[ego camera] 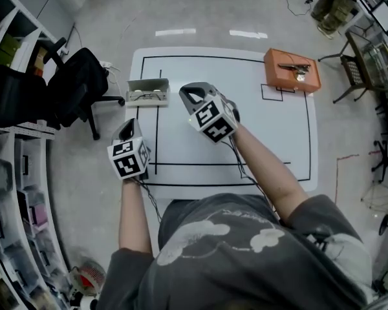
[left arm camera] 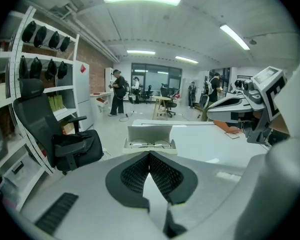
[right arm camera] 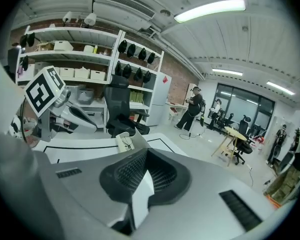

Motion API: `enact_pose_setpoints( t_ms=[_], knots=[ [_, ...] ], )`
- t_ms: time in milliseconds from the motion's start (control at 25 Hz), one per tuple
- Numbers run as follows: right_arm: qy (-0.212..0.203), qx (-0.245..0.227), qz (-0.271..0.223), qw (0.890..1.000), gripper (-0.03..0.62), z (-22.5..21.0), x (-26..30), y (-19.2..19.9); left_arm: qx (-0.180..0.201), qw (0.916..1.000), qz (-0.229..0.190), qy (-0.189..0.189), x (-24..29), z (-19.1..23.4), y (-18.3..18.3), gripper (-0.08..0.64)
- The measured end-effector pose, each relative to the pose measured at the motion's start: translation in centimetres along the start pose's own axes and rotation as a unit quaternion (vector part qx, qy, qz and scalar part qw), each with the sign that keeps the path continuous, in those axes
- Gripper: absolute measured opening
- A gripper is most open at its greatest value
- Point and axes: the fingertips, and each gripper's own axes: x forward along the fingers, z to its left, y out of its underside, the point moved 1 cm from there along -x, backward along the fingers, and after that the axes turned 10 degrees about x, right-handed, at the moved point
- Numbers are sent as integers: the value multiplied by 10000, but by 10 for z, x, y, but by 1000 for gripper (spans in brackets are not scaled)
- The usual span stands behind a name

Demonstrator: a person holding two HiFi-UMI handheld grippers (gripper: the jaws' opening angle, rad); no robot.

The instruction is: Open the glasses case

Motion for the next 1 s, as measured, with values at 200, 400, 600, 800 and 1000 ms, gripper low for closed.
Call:
enact_pose_setpoints(
  t_ms=[200,400,600,800,1000],
  knots=[
    [-175,-60,-89,9998,-1,5,-28,-1,-79,9995,-243,-172,-30,-23,-9,-2],
    [-277,-154,-198,9993,-1,6,-52,7,-103,9984,-470,-305,-53,-48,-17,-2],
    [-446,-271,-280,9982,0,6,-79,18,-116,9974,-528,-485,-74,-73,-17,-2],
    [-573,-344,-347,9972,0,2,-110,35,-132,9961,-562,-661,-96,-105,-13,-2],
    [-741,-473,-407,9953,-1,3,-150,59,-167,9957,-530,-747,-118,-150,1,-2]
  ],
)
